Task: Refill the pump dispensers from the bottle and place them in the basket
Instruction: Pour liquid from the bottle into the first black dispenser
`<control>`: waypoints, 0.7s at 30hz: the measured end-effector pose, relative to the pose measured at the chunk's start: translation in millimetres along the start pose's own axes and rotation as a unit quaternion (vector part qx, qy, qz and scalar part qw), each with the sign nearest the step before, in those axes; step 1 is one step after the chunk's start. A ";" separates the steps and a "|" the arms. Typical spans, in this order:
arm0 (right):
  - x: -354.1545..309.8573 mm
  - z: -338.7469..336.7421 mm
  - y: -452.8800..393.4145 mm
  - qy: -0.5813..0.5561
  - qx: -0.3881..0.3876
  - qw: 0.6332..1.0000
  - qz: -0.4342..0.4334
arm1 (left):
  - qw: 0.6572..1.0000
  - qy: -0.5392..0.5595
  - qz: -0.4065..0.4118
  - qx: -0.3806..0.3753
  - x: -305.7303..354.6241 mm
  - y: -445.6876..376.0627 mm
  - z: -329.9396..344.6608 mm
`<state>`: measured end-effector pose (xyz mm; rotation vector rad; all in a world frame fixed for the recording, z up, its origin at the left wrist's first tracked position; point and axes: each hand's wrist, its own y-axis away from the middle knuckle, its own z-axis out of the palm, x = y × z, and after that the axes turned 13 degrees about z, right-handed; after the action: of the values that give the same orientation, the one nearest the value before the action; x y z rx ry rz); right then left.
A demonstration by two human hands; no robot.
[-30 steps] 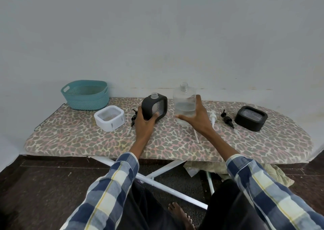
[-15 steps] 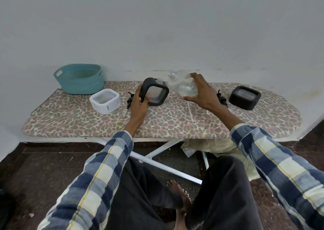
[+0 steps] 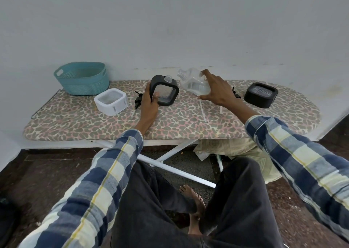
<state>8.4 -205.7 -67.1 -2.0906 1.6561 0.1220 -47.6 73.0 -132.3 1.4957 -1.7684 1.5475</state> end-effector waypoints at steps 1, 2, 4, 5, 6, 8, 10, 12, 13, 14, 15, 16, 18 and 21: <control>0.8 0.9 -0.6 0.003 -0.004 1.000 0.000 | 1.000 0.001 0.005 -0.001 -1.3 -0.4 0.0; 1.5 1.5 -1.1 0.005 -0.007 1.000 0.000 | 1.000 0.001 0.010 -0.002 -1.4 -0.2 -0.6; 2.6 2.3 -1.9 0.010 -0.011 1.000 -0.001 | 1.000 0.001 0.019 -0.006 -3.1 -0.5 -0.7; 2.7 2.7 -2.2 0.014 -0.012 1.000 -0.001 | 1.000 0.001 0.021 -0.007 -4.4 -0.7 -0.5; 2.8 3.0 -2.4 0.018 -0.013 1.000 -0.001 | 1.000 0.001 0.022 -0.008 -4.3 -0.7 -0.4; 2.6 3.3 -3.0 0.023 -0.014 1.000 -0.003 | 1.000 -0.004 0.027 -0.009 -3.6 -0.4 -0.5; 2.2 3.5 -4.1 0.026 -0.014 1.000 -0.004 | 0.999 -0.004 0.032 -0.011 -4.5 -0.9 -0.4; 1.6 3.2 -5.9 0.031 -0.012 0.999 -0.004 | 0.999 0.003 0.034 -0.014 -6.4 -1.8 -0.7; 1.4 2.9 -6.8 0.038 -0.011 0.999 -0.004 | 0.999 0.005 0.032 -0.015 -7.4 -1.9 -0.5; 1.4 2.4 -7.6 0.046 -0.010 0.999 -0.004 | 0.999 0.004 0.031 -0.014 -7.6 -1.9 -0.2; 1.2 1.7 -8.1 0.054 -0.008 0.999 -0.004 | 0.999 0.001 0.030 -0.013 -7.9 -1.9 0.1; 1.2 0.9 -8.7 0.061 -0.007 0.998 -0.003 | 0.999 -0.002 0.030 -0.013 -7.5 -1.9 0.3; 1.0 -0.6 -9.6 0.072 -0.006 0.997 -0.003 | 0.999 -0.005 0.034 -0.012 -6.2 -1.5 0.3; 0.8 -1.6 -10.4 0.083 -0.009 0.997 -0.002 | 0.999 -0.005 0.040 -0.015 -7.9 -1.5 0.8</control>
<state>18.0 -205.3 -62.8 -2.1682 1.7521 -0.0377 -43.1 76.2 -138.1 1.4387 -1.8697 1.5455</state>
